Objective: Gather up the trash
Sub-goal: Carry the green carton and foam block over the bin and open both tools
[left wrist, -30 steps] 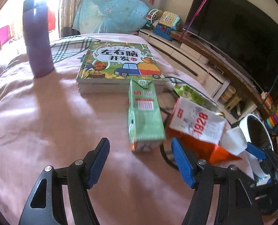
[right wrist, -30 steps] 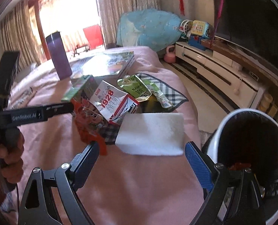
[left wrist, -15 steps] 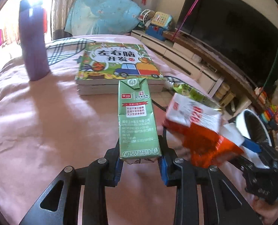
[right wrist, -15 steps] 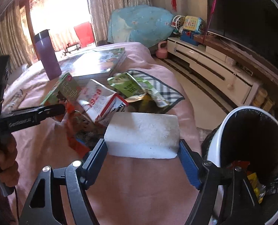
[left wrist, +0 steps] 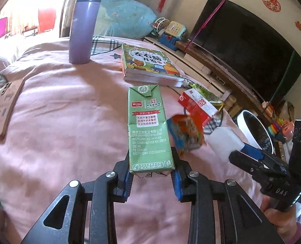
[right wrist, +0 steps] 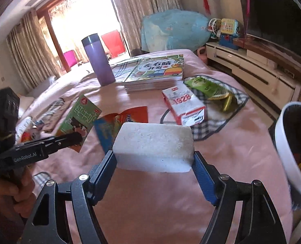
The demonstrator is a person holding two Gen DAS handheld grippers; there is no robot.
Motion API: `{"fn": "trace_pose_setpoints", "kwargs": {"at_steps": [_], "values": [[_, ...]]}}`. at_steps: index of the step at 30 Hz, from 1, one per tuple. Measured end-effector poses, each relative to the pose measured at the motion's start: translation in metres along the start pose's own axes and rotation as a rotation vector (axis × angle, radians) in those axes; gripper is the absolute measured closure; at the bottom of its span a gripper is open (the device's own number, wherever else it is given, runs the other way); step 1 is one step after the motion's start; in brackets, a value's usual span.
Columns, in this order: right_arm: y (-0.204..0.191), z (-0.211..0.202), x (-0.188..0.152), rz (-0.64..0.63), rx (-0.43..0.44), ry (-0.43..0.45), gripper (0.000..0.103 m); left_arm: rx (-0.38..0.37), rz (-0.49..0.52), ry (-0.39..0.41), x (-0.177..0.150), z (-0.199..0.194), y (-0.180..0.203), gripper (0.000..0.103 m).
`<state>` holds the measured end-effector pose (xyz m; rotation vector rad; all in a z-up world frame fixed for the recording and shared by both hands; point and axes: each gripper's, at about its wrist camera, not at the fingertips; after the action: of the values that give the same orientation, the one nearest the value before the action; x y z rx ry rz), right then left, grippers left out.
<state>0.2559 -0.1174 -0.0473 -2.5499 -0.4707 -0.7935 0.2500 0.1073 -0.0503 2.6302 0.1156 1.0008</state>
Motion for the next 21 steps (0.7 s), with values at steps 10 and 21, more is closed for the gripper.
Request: {"fn": "trace_pose_setpoints", "kwargs": {"at_steps": [10,21], "values": [[0.026,-0.041,-0.026,0.115,-0.026,0.033,0.027,-0.072,0.042,-0.016,-0.024,-0.021,0.033,0.072],[0.076,-0.081,-0.041,0.164,-0.054,0.064,0.027,-0.132,0.098,-0.059,-0.033,0.005,0.097,0.072]]}}
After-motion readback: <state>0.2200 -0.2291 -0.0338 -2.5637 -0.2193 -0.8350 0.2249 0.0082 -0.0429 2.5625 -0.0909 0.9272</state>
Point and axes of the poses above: each gripper's, at about its wrist camera, not at the fingertips, and z roughly the way its jaws point, y to its right, x to its top, and after that the axes turned 1 degree about z, right-handed
